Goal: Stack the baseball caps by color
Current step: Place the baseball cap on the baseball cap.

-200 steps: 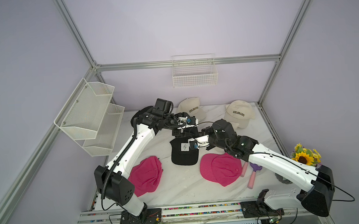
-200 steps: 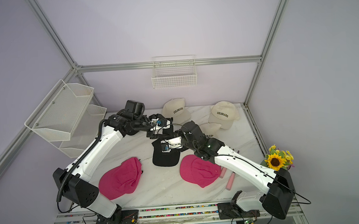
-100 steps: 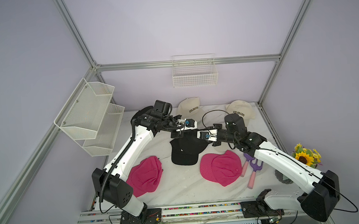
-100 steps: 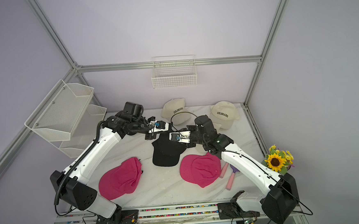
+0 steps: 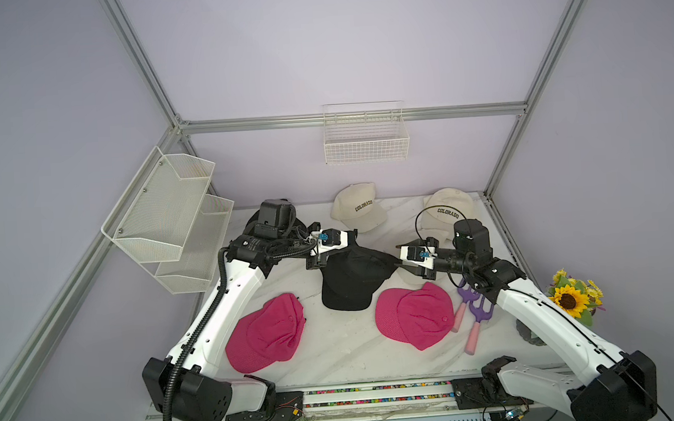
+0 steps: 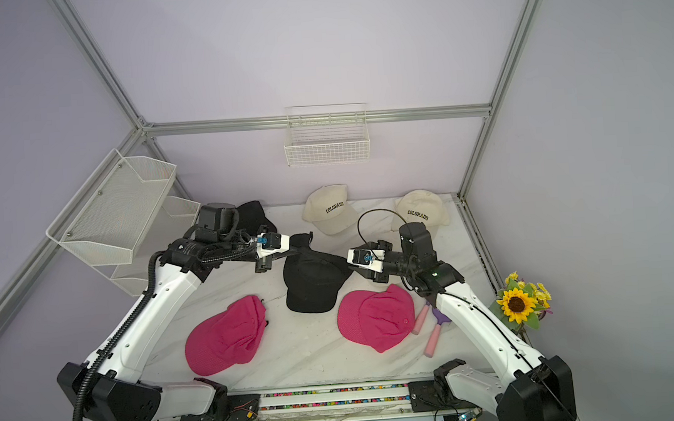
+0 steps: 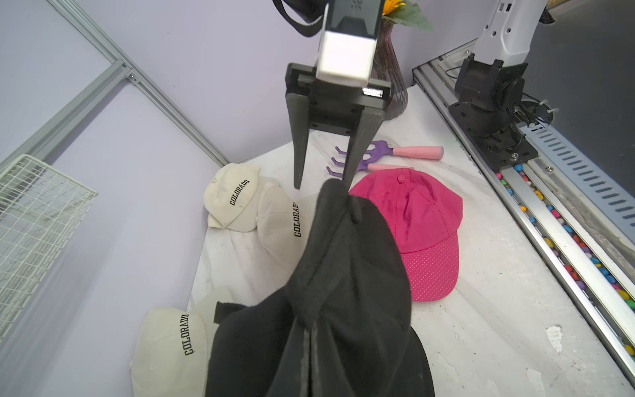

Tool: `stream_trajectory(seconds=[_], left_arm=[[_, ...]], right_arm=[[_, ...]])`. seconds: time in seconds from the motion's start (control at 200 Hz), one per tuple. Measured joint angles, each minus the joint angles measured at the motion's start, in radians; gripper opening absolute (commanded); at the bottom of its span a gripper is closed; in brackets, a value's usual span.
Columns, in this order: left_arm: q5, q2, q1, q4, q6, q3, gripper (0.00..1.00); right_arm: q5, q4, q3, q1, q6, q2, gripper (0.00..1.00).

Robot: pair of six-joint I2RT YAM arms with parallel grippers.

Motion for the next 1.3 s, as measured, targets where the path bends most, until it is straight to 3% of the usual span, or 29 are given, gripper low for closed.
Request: stream_trajectory(seconds=[0.31, 0.421, 0.491, 0.581, 0.876, 1.056, 1.302], left_arm=[[0.037, -0.009, 0.005, 0.021, -0.008, -0.001, 0.0], [0.037, -0.009, 0.005, 0.035, -0.024, -0.001, 0.0], [0.037, -0.009, 0.005, 0.048, -0.033, -0.005, 0.0], [0.033, -0.009, 0.005, 0.073, -0.051, -0.027, 0.0], [-0.048, -0.043, 0.014, 0.164, -0.147, -0.179, 0.0], [-0.111, -0.088, 0.041, 0.206, -0.231, -0.306, 0.0], [-0.137, -0.049, 0.071, 0.204, -0.27, -0.306, 0.0]], right_arm=[[-0.04, 0.007, -0.013, 0.0, -0.005, 0.031, 0.45], [-0.076, 0.01, -0.013, 0.0, -0.008, 0.045, 0.39], [-0.097, 0.015, -0.013, 0.0, -0.008, 0.054, 0.28], [-0.124, 0.021, -0.013, 0.0, -0.008, 0.066, 0.0], [-0.167, -0.002, 0.01, -0.003, -0.006, 0.125, 0.0], [-0.194, -0.101, 0.105, -0.003, -0.069, 0.3, 0.0], [-0.219, -0.259, 0.307, -0.003, -0.198, 0.523, 0.0]])
